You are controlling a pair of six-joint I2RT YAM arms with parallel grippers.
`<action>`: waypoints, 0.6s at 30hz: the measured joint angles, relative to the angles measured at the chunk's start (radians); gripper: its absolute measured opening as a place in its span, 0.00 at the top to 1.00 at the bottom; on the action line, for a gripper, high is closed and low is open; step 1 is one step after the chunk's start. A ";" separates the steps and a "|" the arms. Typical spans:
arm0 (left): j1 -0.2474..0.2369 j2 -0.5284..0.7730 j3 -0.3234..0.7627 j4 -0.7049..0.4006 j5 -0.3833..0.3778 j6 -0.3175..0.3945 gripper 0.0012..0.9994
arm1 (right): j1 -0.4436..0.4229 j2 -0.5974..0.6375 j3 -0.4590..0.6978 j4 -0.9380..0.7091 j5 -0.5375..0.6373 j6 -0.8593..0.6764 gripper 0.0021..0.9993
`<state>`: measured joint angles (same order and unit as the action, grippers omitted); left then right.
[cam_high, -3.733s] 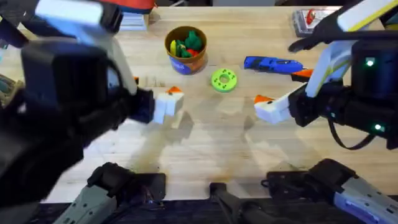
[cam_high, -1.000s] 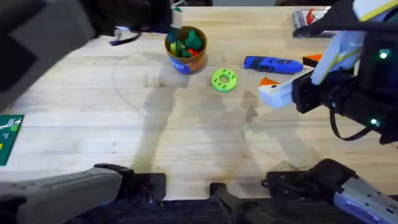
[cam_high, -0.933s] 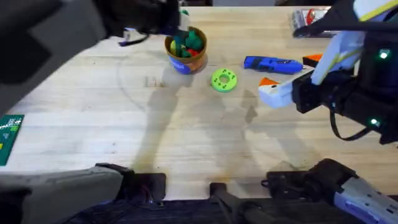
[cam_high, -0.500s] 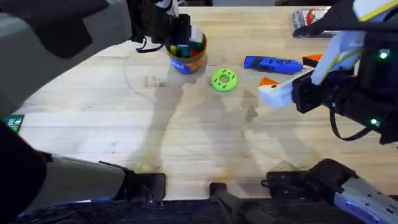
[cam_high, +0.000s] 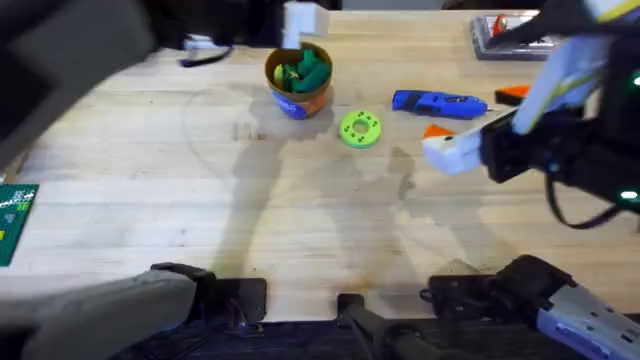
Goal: Pick up the gripper from the table and insert it into the empty holder that is missing its gripper. Then pick up a screw, insert it into the mounting hole, and use the screwdriver to tighten it. Finally, clean up the table by picking up the vegetable and placing it into the bucket.
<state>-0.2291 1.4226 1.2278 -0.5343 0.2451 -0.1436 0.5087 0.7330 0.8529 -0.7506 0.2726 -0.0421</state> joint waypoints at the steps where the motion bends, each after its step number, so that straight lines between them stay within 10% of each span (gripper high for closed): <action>1: 0.005 -0.036 0.005 -0.032 -0.002 0.015 0.01 | 0.000 0.000 0.025 -0.021 0.000 0.008 0.01; 11: 0.009 -0.319 0.026 -0.515 -0.002 0.266 0.01 | 0.000 -0.001 0.251 -0.278 -0.175 0.147 0.01; 18: 0.009 -0.343 0.026 -0.550 -0.002 0.298 0.01 | 0.000 -0.001 0.251 -0.281 -0.230 0.162 0.01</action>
<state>-0.2199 1.0798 1.2541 -1.0848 0.2428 0.1547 0.5087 0.7319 1.1034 -1.0320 0.0429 0.1204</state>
